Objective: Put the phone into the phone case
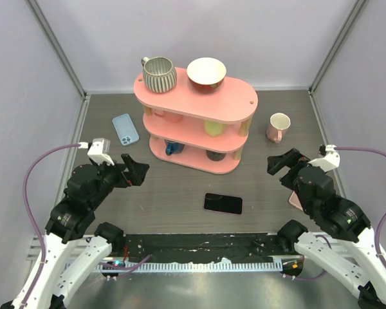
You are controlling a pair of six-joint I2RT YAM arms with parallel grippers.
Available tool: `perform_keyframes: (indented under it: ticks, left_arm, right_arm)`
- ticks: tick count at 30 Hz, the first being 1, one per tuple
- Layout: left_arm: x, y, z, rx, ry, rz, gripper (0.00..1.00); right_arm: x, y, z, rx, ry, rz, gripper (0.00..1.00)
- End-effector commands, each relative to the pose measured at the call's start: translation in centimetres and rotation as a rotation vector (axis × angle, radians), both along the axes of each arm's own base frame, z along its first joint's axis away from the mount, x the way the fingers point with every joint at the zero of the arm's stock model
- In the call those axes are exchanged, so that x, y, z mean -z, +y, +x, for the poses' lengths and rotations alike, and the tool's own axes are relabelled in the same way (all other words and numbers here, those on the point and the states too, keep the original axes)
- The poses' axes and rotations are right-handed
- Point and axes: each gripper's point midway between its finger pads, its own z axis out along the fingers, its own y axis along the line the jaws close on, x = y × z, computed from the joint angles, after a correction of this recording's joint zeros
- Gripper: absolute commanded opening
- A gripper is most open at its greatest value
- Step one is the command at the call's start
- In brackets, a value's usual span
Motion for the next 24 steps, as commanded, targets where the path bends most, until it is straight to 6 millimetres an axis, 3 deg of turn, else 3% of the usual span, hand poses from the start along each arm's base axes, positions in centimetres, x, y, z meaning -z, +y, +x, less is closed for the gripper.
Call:
perform_keyframes:
  ticks: [1, 12, 18, 20, 24]
  left_arm:
    - [-0.9, 0.1, 0.4, -0.014, -0.043, -0.012, 1.00]
    - [0.9, 0.9, 1.5, -0.067, -0.020, 0.032, 1.00]
    - [1.4, 1.0, 1.7, -0.073, -0.008, 0.056, 1.00]
    - [1.5, 1.2, 1.6, -0.077, -0.009, 0.059, 1.00]
    - [1.4, 1.5, 1.2, -0.086, -0.023, 0.048, 1.00]
  right_arm:
    - [-1.3, -0.4, 0.2, 0.036, -0.032, 0.035, 0.99]
    - [0.0, -0.2, 0.5, 0.075, 0.023, 0.047, 0.99]
    - [0.9, -2.8, 1.8, 0.229, 0.031, -0.109, 0.94]
    - [0.0, -4.5, 2.4, 0.329, -0.003, -0.179, 0.92]
    - [-0.9, -5.9, 3.5, 0.423, 0.006, -0.340, 0.91]
